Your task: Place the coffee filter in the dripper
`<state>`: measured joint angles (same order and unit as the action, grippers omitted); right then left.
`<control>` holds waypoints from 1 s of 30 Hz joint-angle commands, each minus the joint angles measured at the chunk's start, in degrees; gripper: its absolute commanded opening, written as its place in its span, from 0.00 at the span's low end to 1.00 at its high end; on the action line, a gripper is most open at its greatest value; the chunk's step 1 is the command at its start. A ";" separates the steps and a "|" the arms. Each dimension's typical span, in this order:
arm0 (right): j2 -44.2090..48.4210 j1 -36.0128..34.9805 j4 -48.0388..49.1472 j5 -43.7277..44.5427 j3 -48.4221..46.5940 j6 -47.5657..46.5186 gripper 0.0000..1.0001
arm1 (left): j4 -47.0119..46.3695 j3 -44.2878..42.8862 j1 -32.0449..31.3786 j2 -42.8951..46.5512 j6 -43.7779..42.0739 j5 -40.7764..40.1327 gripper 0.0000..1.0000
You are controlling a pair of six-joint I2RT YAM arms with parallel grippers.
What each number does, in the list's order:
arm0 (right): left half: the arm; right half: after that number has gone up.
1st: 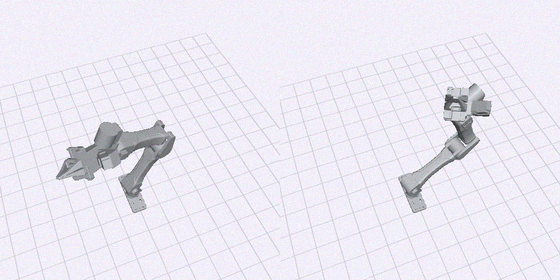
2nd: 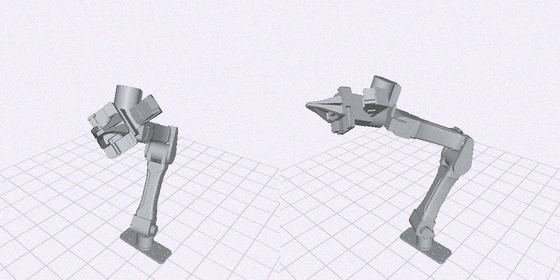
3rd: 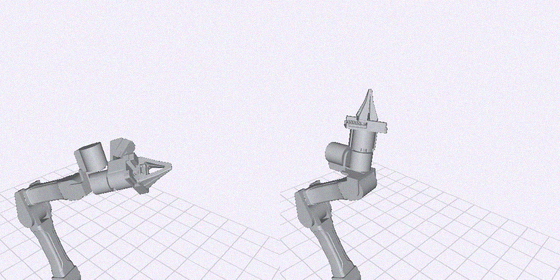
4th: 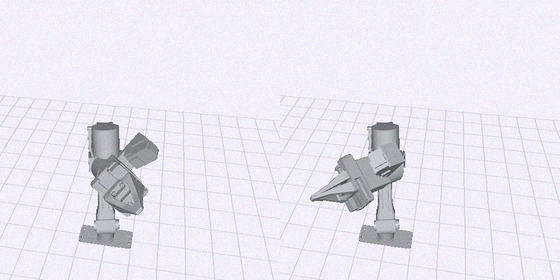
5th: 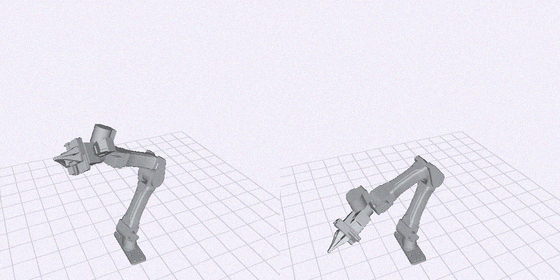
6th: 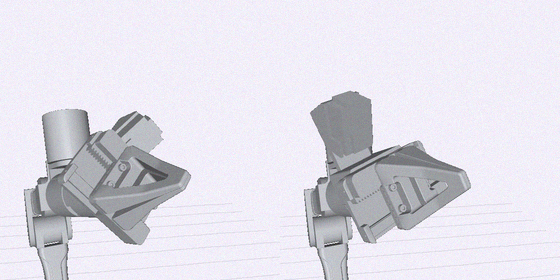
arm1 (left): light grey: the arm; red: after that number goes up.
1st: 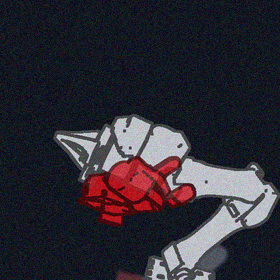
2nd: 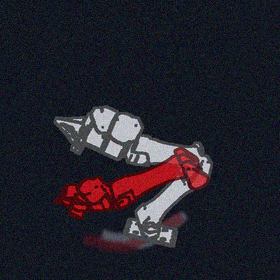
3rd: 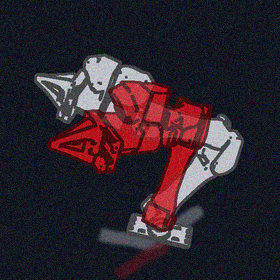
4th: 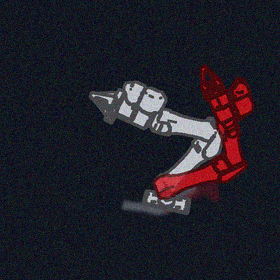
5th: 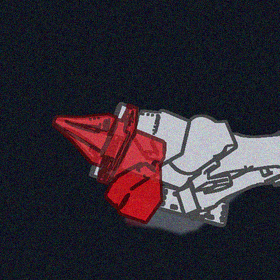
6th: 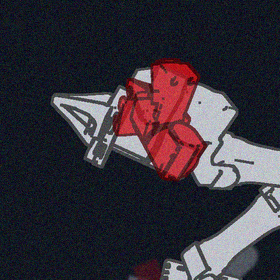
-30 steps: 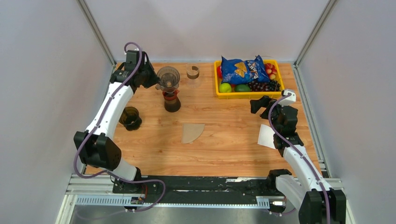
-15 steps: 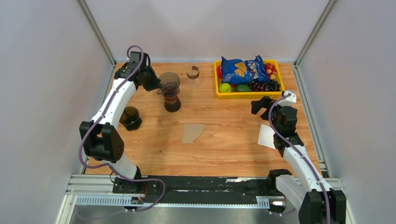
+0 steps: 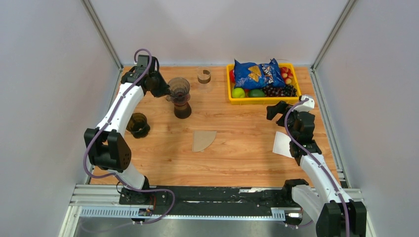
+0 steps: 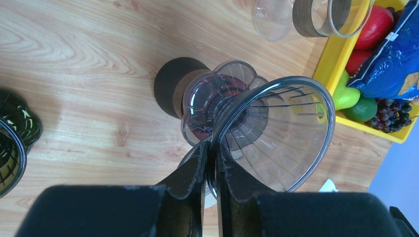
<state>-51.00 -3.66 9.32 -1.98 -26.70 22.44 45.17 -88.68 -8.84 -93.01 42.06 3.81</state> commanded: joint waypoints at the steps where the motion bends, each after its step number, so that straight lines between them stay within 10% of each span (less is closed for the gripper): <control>1: 0.29 0.21 0.44 1.09 -2.33 1.07 1.00 | -0.74 -1.66 0.25 2.63 -0.28 -1.26 0.21; 10: 0.38 0.16 0.24 1.49 -2.39 1.15 1.00 | -1.30 -2.07 0.27 3.22 -0.91 -0.63 0.42; 30: -0.67 0.15 0.13 1.64 -2.68 1.21 1.00 | -4.22 3.46 0.30 8.14 -1.35 6.94 0.51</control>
<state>-51.51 -3.66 9.23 -0.95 -26.76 22.46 42.87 -85.80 -8.84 -87.81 41.63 9.21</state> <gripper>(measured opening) 0.997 0.511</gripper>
